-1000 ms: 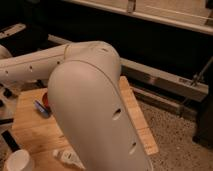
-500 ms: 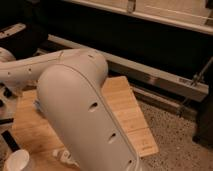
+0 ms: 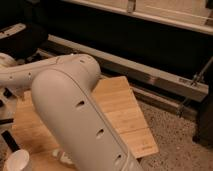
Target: Place the white sponge in the ceramic cup
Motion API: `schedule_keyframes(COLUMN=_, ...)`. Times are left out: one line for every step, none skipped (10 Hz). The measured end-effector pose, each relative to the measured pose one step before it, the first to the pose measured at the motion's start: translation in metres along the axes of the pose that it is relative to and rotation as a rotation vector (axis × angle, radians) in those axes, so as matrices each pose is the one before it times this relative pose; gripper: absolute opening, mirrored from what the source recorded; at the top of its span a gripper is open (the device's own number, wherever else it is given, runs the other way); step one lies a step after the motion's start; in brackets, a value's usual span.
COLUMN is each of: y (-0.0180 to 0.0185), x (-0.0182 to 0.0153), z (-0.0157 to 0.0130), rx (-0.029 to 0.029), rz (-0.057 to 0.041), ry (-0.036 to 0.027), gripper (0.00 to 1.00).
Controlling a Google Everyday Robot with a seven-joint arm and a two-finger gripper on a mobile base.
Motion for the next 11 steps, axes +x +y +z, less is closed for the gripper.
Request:
schedule_keyframes(y=0.00177, x=-0.00033, z=0.00689, rx=-0.01268, rz=-0.00191, ry=0.00744, gripper=0.65)
schedule_keyframes(y=-0.00013, x=-0.00034, z=0.00747, rx=-0.01142, rz=-0.00259, ry=0.00829, gripper=0.65)
schedule_keyframes(y=-0.00074, x=-0.00009, z=0.00576, rx=-0.00644, rz=-0.00522, ry=0.00702, gripper=0.65)
schedule_keyframes(y=0.00166, x=0.00020, z=0.00487, rx=-0.00451, rz=-0.00872, ry=0.01044, gripper=0.65)
schedule_keyframes(y=0.00189, x=0.00131, z=0.00651, rx=-0.00014, rz=-0.01473, ry=0.02067, gripper=0.65)
schedule_keyframes(y=0.00095, x=0.00166, z=0.00712, rx=0.00923, rz=-0.01549, ry=0.02802, gripper=0.65)
schedule_keyframes(y=0.00085, x=0.00029, z=0.00456, rx=0.00665, rz=-0.00816, ry=0.02000, gripper=0.65)
schedule_keyframes(y=0.00233, x=-0.00083, z=0.00511, rx=0.00629, rz=-0.00927, ry=0.02231, gripper=0.65)
schedule_keyframes(y=0.00094, x=-0.00090, z=0.00372, rx=0.00529, rz=-0.00517, ry=0.01336, gripper=0.65)
schedule_keyframes(y=0.00104, x=-0.00009, z=0.00539, rx=0.00594, rz=-0.00463, ry=0.01519, gripper=0.65)
schedule_keyframes(y=0.00118, x=-0.00017, z=0.00413, rx=0.00366, rz=-0.00308, ry=0.01099, gripper=0.65)
